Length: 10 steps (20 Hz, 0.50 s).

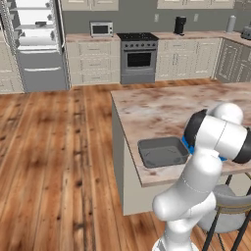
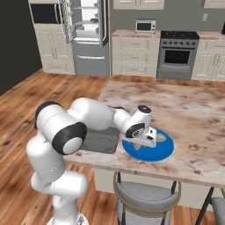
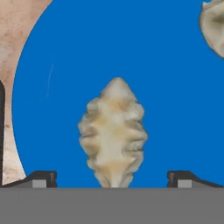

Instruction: Place two dumplings into each of the tupperware containers and then place the containers in the fridge.

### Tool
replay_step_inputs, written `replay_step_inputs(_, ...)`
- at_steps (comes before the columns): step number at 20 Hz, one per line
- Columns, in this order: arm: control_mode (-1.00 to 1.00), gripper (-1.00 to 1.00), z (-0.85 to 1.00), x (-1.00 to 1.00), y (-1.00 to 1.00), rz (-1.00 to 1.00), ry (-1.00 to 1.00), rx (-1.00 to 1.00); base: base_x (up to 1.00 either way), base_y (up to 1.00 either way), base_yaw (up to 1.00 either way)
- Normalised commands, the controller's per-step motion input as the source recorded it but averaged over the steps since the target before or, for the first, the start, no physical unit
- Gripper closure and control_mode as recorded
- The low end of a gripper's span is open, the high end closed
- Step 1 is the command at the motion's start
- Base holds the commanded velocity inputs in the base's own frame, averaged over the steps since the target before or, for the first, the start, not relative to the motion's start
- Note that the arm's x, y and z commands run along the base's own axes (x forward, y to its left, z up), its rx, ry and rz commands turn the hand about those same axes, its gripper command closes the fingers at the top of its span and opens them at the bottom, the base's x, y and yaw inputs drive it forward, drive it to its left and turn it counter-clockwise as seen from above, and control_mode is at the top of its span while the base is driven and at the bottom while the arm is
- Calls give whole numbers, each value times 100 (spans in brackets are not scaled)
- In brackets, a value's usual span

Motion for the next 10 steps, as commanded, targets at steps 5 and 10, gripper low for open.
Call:
replay_step_inputs(5,-100,-100,-10,14,10,10,0,0,0,0,0)
replay_step_inputs(10,-100,-100,-9,18,-1,5,0,0,0,0,0)
